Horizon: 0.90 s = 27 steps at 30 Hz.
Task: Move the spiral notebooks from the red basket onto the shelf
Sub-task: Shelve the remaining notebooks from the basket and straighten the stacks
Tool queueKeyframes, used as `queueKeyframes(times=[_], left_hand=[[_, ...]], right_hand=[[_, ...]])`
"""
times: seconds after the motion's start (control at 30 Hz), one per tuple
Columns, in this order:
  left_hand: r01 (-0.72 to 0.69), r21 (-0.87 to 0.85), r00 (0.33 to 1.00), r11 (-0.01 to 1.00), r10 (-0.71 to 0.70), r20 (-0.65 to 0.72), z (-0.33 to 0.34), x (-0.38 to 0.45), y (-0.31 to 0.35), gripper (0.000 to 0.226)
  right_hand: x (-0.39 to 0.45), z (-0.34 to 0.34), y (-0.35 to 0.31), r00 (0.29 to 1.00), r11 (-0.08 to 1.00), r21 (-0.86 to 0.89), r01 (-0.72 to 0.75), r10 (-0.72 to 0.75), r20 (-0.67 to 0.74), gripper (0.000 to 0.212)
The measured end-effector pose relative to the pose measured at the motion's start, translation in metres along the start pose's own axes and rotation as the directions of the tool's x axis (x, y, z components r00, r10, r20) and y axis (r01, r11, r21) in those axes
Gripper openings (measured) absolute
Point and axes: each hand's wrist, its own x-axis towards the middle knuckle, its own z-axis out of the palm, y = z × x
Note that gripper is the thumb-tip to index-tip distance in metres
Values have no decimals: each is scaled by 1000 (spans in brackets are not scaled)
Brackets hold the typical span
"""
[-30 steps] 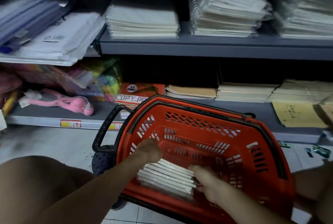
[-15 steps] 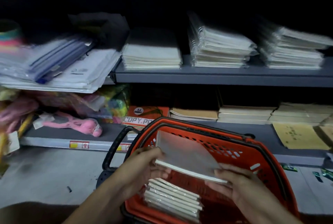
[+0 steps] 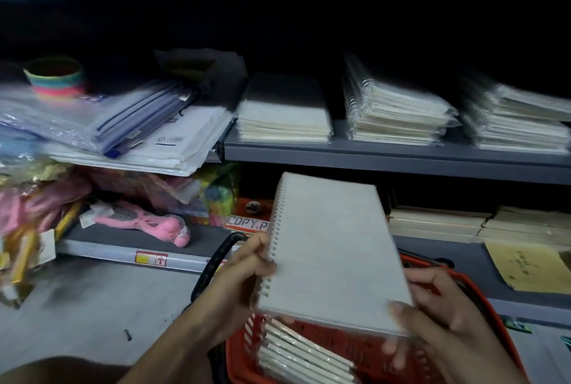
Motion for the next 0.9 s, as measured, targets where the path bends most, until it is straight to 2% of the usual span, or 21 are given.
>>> queueKeyframes(times=[0.13, 0.23, 0.27, 0.43, 0.57, 0.67, 0.9], left_hand=[[-82, -1, 995, 997, 82, 58, 1, -5, 4, 82], [-128, -4, 989, 992, 128, 70, 1, -6, 8, 87], [-144, 5, 988, 990, 143, 61, 1, -5, 10, 86], [-186, -8, 983, 983, 186, 2, -3, 4, 25, 76], [-217, -30, 976, 976, 216, -36, -5, 13, 43, 57], [-234, -49, 971, 971, 231, -62, -3, 22, 58, 39], [-289, -14, 925, 957, 275, -263, -1, 46, 94, 30]], right_hand=[[5, -1, 3, 994, 994, 30, 106, -107, 38, 40], [14, 0, 6, 975, 976, 15, 215, -216, 50, 56], [18, 0, 7, 971, 972, 17, 234, -234, 52, 54], [42, 5, -3, 955, 958, 21, 287, -288, 74, 45], [66, 13, -19, 944, 947, 29, 319, -320, 76, 39], [91, 19, -32, 941, 939, 75, 336, -338, 18, 36], [145, 48, -56, 961, 948, 167, 270, -254, -112, 30]])
